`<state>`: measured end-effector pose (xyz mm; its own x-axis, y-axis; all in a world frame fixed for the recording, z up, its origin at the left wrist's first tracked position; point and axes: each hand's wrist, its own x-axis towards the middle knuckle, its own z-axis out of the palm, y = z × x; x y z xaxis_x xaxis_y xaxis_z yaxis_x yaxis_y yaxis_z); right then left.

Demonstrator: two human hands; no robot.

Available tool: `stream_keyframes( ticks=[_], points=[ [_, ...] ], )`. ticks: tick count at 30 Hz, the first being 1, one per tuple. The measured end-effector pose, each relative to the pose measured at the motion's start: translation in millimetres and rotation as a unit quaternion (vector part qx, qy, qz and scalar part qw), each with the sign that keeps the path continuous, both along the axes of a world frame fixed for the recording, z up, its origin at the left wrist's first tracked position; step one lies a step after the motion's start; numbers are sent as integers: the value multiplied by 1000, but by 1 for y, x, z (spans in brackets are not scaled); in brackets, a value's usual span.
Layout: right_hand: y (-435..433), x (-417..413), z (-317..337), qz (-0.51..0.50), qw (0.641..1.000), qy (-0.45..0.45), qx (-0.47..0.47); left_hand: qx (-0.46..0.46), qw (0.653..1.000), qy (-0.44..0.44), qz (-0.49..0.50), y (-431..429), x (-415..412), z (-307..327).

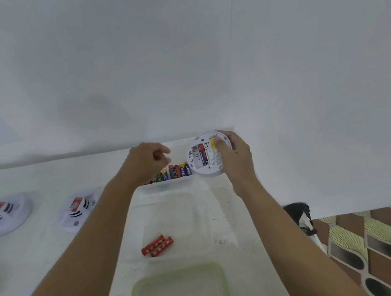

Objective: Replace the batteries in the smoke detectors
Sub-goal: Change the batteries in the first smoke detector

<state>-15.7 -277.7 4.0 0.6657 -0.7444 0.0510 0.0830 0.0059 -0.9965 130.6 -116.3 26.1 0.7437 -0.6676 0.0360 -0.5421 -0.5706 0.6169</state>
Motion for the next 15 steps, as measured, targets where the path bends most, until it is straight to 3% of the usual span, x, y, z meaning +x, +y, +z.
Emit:
stream_keyframes(
  ticks=[3, 6, 9, 15],
  points=[
    [-2, -1, -2, -11, 1000, 0, 0, 180, 982, 26, -55, -8, 12, -1],
    [-3, -1, -4, -13, 1000, 4, 0, 269, 959, -47, -80, -20, 14, -8],
    [-6, -1, -4, 0, 1000, 4, 7, 265, 956, -83, -88, -25, 14, -14],
    [-7, -2, -3, 8, 1000, 9, 12, 222, 971, -38, -74, -20, 12, -6]
  ],
)
